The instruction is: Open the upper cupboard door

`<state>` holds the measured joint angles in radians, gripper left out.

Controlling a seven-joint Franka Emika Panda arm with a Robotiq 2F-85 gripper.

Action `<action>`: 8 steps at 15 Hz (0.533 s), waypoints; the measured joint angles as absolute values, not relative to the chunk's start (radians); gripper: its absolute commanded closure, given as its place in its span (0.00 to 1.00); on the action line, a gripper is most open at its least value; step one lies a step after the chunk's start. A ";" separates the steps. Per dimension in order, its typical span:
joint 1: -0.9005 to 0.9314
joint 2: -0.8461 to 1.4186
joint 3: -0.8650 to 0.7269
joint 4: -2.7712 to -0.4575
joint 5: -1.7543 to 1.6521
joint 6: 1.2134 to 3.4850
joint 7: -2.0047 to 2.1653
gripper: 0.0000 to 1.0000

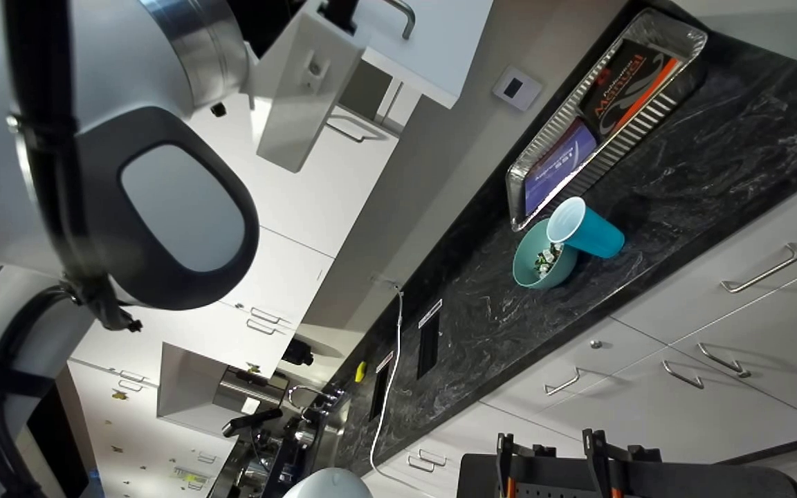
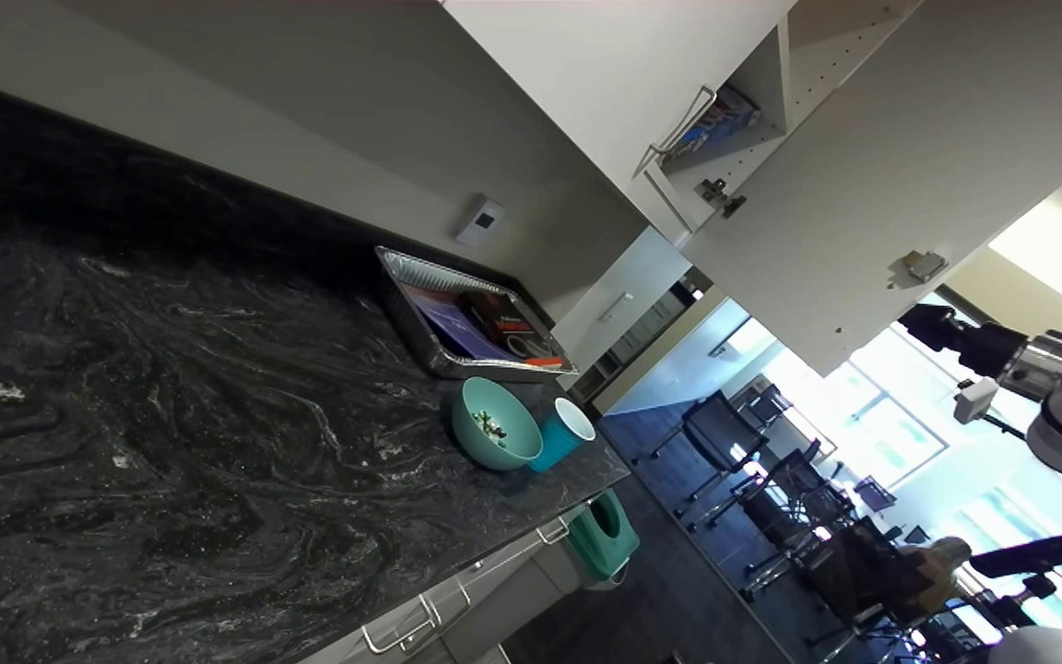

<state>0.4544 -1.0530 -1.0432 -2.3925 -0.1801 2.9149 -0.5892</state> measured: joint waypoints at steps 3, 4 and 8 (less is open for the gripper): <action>0.455 -1.059 -1.046 -2.394 -0.181 2.915 -0.593 0.41; 0.455 -1.059 -1.047 -2.394 -0.181 2.915 -0.593 0.32; 0.456 -1.059 -1.048 -2.394 -0.181 2.915 -0.593 0.02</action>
